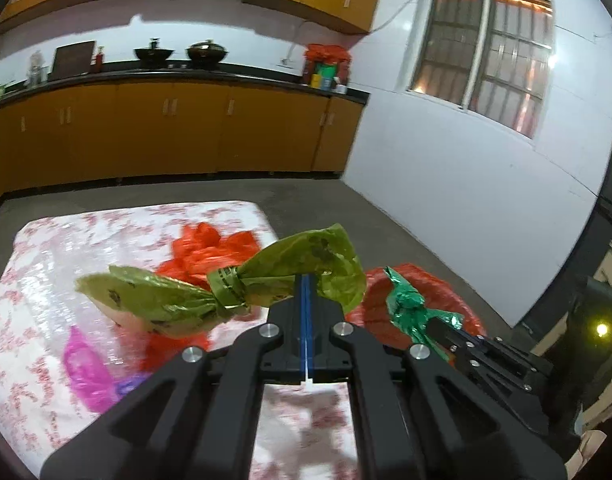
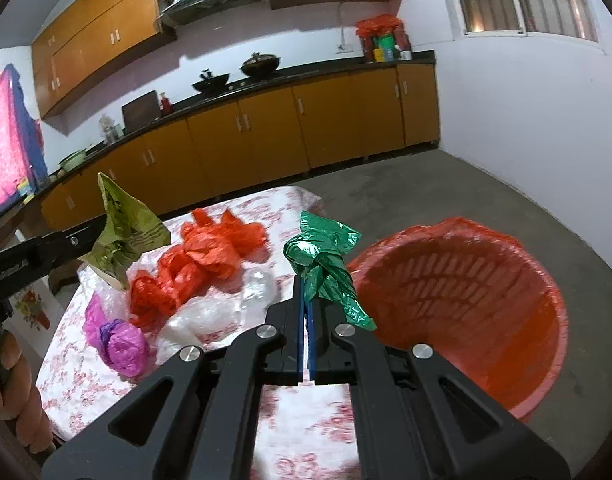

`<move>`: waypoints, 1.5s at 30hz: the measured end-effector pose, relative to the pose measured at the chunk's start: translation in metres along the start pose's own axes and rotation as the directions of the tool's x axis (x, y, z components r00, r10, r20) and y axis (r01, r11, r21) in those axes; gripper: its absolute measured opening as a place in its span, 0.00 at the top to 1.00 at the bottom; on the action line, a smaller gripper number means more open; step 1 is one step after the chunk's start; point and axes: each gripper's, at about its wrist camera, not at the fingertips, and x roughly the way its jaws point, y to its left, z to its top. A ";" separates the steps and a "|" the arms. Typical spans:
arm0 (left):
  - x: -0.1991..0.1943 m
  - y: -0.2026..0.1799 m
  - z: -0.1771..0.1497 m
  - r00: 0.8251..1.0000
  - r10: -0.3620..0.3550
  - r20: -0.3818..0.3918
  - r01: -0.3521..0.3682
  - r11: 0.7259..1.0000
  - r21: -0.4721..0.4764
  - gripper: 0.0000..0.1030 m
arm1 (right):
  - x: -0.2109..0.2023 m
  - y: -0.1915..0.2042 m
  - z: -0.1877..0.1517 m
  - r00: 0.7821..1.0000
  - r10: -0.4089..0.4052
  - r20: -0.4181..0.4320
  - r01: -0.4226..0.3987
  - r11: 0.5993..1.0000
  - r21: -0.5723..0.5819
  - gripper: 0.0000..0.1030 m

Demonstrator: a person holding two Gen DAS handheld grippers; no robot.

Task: Collect trash
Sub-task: 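Carry both bags over the orange basket and open both grippers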

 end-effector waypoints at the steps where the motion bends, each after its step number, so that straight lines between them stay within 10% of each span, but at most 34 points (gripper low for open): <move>1: 0.002 -0.005 0.000 1.000 -0.012 -0.002 0.012 1.000 0.006 0.98 | -0.003 -0.006 0.001 1.000 -0.012 0.005 0.012 1.000 0.006 0.98; 25: 0.097 -0.138 -0.014 0.942 -0.300 -0.151 0.308 0.951 0.033 0.98 | -0.026 -0.124 0.008 0.977 -0.211 0.011 0.207 0.967 0.146 0.98; 45: 0.140 -0.119 -0.029 0.932 -0.271 -0.242 0.274 0.961 -0.021 0.81 | -0.024 -0.145 0.001 0.972 -0.235 -0.016 0.234 0.957 0.169 0.76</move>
